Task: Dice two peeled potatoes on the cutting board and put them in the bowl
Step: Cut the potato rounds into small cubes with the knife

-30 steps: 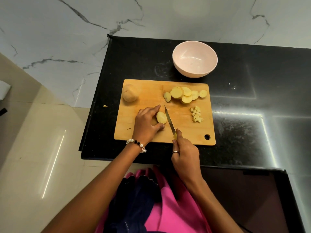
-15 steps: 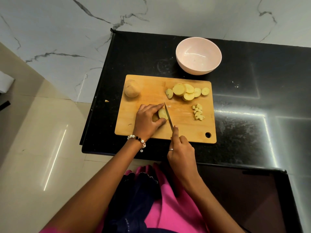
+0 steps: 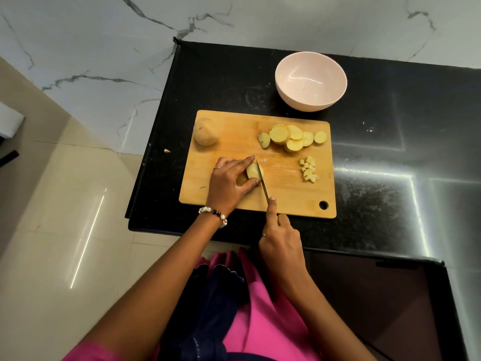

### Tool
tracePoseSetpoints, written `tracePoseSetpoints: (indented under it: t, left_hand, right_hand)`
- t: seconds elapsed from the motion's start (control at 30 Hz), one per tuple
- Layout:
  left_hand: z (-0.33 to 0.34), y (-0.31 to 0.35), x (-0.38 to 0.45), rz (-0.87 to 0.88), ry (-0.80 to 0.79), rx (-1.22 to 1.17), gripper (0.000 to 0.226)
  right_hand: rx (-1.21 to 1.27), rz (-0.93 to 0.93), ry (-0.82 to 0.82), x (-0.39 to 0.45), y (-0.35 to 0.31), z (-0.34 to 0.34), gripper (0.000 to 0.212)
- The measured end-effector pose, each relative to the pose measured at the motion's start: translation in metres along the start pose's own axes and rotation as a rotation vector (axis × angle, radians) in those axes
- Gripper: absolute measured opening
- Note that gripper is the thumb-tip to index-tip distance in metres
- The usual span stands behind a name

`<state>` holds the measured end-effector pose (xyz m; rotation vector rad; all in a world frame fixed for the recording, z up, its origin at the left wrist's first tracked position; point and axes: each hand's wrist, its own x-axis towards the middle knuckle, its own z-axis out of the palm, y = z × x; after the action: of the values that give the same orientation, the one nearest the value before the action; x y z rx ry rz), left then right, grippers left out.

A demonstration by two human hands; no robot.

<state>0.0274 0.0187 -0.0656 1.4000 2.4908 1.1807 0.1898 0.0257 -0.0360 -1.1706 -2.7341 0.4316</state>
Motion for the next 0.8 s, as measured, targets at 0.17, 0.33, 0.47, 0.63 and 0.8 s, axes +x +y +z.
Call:
tracePoseSetpoints:
  t: [0.17, 0.33, 0.47, 0.63, 0.8]
  left_hand:
    - [0.0, -0.002, -0.001, 0.003, -0.016, 0.004, 0.055]
    - [0.0, -0.002, -0.001, -0.011, -0.023, -0.016, 0.057]
    - [-0.001, -0.002, 0.0, -0.041, -0.033, -0.049, 0.059]
    - [-0.002, -0.002, 0.0, -0.055, -0.039, -0.06, 0.059]
    - [-0.003, 0.0, 0.0, -0.057, -0.027, -0.068, 0.058]
  right_hand:
    - [0.09, 0.028, -0.036, -0.009, 0.006, 0.0, 0.06]
    - [0.151, 0.027, -0.024, 0.001, 0.005, -0.004, 0.058]
    - [0.189, 0.024, -0.012, 0.01, 0.008, -0.004, 0.055]
    - [0.182, 0.019, -0.057, 0.014, 0.008, -0.004, 0.055]
    - [0.179, 0.01, -0.048, 0.012, 0.005, -0.001, 0.057]
